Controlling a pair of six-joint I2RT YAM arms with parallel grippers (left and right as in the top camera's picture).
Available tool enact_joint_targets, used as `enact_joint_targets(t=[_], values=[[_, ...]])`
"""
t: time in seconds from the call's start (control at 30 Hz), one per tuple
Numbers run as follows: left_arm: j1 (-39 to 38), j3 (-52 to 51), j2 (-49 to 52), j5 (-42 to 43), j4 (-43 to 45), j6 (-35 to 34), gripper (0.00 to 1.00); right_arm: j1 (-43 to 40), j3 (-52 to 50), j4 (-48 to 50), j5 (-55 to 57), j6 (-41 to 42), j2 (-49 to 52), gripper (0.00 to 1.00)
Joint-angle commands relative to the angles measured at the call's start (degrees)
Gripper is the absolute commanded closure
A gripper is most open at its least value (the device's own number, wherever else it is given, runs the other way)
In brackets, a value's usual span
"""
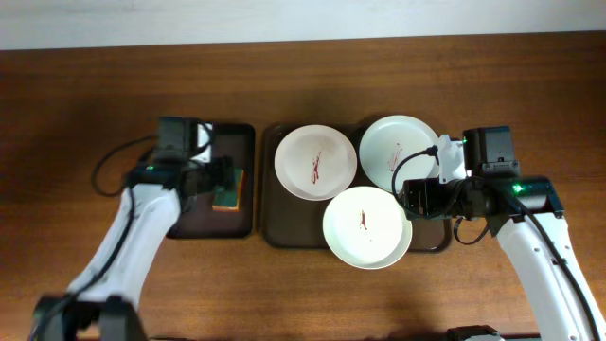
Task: Clean dirty plates on tray and stack at the side
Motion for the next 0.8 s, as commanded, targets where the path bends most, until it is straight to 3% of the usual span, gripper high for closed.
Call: enact_joint_targets(t=[0.0,0.1,0.33,0.37,0.4,0.43,0.63,0.67,0.73,0.77], values=[[-2.01,0.81,6.47,0.90,1.64,2.25,0.30,-0.26,1.20,0.07,-0.48,0.46,0.09,0.01],[-3.26,0.81,11.52,0.90,3.15,2.25,0.39,-0.26,1.20,0.04,-0.46,0.46,0.09,0.01],[-3.37,0.81,15.43,0.87,4.13,2.25,0.50,-0.26,1.20,0.04,-0.46,0.46,0.09,0.01],[-3.37,0.81,15.87,0.87,4.13,2.25,0.61,-0.26,1.20,0.07,-0.48,0.46,0.09,0.01],[-3.34,0.81,16.04,0.85,4.13,2.25,0.93,-0.26,1.20,0.07,-0.46,0.46,0.09,0.01],[-3.34,0.90,15.98,0.85,4.17,2.23,1.00,-0.26,1.20,0.04,-0.46,0.46,0.09,0.01],[-3.19,6.67,12.33,-1.51,-1.36,1.03,1.00,-0.22,0.04,-0.50,-0.48,0.46,0.96,0.03],[-3.19,6.67,11.56,-1.49,-1.40,-0.48,1.00,-0.22,-0.61,-0.37,-0.48,0.46,1.73,0.10],[-3.19,6.64,11.47,-1.49,-2.16,-1.44,1.00,-0.22,-1.66,-0.20,-0.72,0.48,4.48,0.32],[-3.19,6.60,11.54,-1.49,-3.08,-1.44,1.00,-0.22,-1.99,-0.22,-0.70,0.48,6.86,0.38]])
